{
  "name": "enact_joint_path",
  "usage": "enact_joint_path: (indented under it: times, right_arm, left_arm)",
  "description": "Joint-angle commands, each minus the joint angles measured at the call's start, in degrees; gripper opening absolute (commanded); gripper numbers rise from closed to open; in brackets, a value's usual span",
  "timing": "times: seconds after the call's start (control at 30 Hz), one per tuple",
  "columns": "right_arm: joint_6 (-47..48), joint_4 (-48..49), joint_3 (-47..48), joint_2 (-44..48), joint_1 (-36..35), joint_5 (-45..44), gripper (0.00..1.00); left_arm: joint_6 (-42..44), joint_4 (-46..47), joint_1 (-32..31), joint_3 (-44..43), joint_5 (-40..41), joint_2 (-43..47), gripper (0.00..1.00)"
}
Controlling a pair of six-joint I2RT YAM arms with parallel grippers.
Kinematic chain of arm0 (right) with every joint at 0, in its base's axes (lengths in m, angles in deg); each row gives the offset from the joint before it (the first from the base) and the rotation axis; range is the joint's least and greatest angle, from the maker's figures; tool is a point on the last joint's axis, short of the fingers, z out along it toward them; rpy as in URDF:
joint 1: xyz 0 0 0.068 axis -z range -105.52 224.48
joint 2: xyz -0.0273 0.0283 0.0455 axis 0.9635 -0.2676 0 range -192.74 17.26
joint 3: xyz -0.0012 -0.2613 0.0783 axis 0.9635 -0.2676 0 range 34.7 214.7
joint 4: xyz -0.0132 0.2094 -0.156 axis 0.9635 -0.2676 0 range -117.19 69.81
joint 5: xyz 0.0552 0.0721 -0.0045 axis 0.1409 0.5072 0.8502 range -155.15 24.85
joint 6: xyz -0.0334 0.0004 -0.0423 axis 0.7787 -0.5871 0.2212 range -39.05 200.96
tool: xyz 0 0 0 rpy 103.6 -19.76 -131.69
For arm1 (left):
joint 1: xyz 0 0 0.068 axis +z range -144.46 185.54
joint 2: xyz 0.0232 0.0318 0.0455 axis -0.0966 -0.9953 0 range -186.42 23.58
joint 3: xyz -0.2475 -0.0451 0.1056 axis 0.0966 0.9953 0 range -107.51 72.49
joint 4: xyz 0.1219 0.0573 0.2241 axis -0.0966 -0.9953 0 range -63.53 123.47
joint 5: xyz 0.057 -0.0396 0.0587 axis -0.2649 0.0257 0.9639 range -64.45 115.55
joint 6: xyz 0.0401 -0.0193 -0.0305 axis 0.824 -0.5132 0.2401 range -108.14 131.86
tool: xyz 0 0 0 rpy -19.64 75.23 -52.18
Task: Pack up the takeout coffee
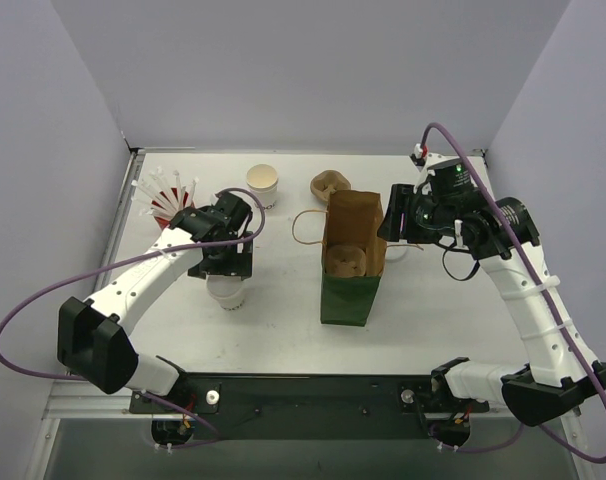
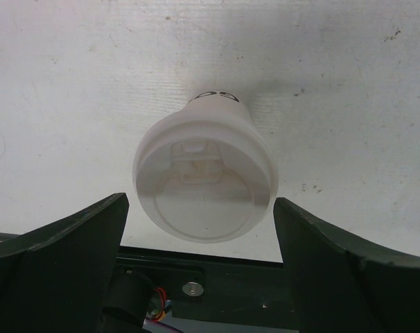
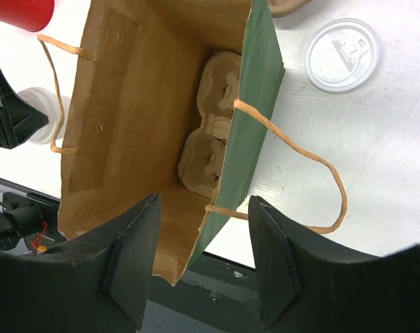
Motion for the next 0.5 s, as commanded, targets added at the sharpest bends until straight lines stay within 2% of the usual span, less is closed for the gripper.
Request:
enact_joint_path:
  times: [0.0,0.27,0.47]
  right_arm:
    - [0.99,-0.44,-0.5,1.64,0.47,0.85,0.49]
    - [1.08,-0.53,-1.02,2.25,1.0,1.21,0.49]
    - [1.08,-0.44,-1.11,2.43,1.09,1.29,0.49]
  left_arm:
    - [-0.27,0.86,0.11,0.84,-0.89,0.04,0.98]
    - [-0.89,2.18,0.11,1.89,-1.07,-0.22,0.97]
    - [-1.33,2.53,0.11,2.33,-0.9,-1.1,0.89]
